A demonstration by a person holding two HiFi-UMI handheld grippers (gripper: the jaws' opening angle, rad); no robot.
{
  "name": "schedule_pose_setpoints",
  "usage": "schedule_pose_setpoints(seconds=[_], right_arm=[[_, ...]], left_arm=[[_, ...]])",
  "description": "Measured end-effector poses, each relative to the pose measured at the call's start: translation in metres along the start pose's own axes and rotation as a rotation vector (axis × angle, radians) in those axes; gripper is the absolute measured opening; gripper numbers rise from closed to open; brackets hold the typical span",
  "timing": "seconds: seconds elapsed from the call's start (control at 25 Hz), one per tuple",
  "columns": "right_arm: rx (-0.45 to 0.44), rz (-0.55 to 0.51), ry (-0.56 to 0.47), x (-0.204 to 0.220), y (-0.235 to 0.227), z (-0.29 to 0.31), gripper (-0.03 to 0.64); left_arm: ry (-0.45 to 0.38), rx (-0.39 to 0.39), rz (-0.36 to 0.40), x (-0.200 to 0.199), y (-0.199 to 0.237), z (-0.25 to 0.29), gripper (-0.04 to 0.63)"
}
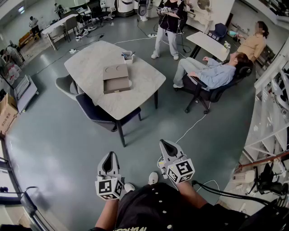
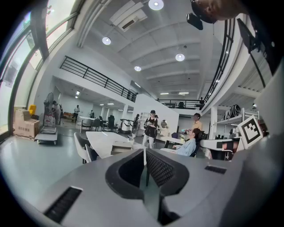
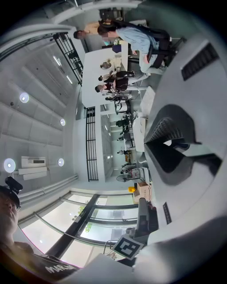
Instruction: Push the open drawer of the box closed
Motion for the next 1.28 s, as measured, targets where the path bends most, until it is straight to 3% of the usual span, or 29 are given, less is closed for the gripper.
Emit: schedule_pose_setpoints(seconds=[0.44, 0.76, 1.28], right_arm=[[-0.01, 0.009, 0.009, 0.001, -0.014, 0.001, -0.003], [-0.074, 0.003, -0.019, -0.007, -0.029, 0.003, -0.003], [-0.153, 0.005, 0.033, -0.013, -0.076, 0.01, -0.003]], left_arm=[[0.001, 0.0, 0.008, 0.0, -0.011, 0.009, 0.026], [0.001, -0.017, 0.02, -0.006, -0.028, 0.021, 0.026], [0.014, -0.102, -0.023, 0.002, -0.078, 0.035, 0.026]])
Point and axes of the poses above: the fingertips, and each gripper's own axes: z forward along the fingers, y to its left, x out of its underside, the point moved 10 cm from there along -z, backward along the fingers, and after that the axes turned 13 degrees about z, right-handed, at the moved point
